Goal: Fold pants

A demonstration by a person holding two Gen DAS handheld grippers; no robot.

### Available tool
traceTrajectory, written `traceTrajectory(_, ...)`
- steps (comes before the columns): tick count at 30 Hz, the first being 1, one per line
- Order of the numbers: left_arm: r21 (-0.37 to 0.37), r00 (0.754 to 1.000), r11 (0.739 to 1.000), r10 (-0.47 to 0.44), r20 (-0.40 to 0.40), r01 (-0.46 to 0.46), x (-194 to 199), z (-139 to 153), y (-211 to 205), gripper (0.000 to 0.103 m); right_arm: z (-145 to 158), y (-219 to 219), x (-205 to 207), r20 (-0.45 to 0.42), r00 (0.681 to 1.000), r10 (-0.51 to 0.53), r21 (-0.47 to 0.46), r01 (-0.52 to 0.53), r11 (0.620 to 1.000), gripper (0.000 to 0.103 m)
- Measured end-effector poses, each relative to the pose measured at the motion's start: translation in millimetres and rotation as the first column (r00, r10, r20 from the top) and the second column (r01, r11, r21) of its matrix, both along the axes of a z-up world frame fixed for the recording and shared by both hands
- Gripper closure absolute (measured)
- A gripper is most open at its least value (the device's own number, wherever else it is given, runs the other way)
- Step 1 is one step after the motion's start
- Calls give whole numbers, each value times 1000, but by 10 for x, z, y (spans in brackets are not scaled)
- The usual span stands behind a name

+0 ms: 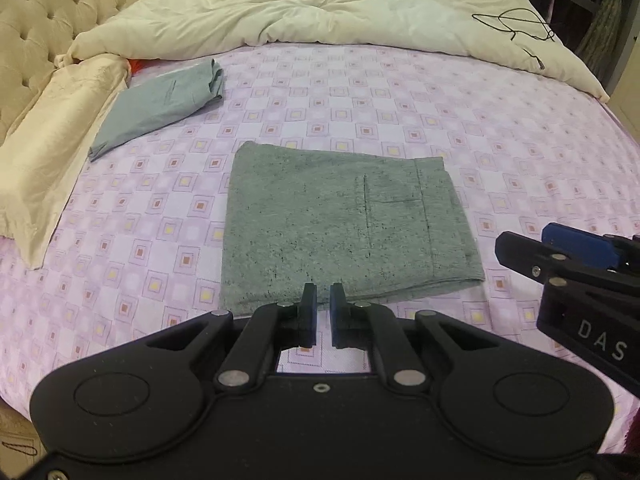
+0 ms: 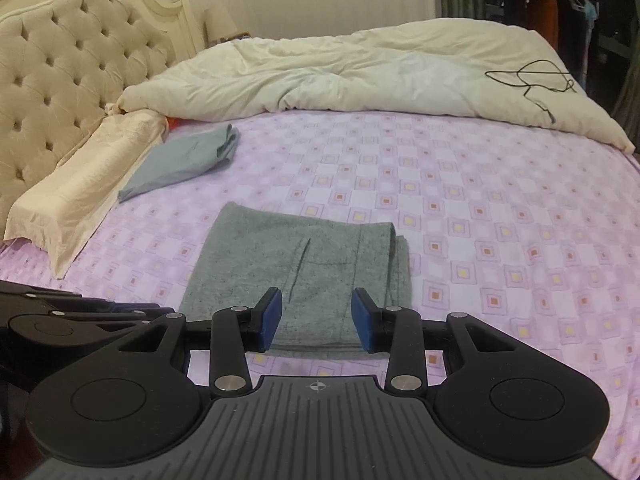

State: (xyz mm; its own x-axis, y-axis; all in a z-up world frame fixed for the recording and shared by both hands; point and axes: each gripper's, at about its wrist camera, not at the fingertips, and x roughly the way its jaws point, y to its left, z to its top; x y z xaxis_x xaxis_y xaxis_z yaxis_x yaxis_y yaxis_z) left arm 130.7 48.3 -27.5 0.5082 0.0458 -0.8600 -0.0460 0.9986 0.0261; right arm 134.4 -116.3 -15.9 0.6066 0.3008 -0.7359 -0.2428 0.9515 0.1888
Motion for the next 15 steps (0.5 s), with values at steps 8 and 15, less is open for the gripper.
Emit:
traceTrajectory(8,2,999,999,36,25,-36,-90,77,26,90,83,-32,-64,17,1000,-24,7,24,1000,66)
traceTrajectory(15,4,999,999,45,26,-45,-113,69,59,90,64,17,-118,6,999,-33,2,33,999,66)
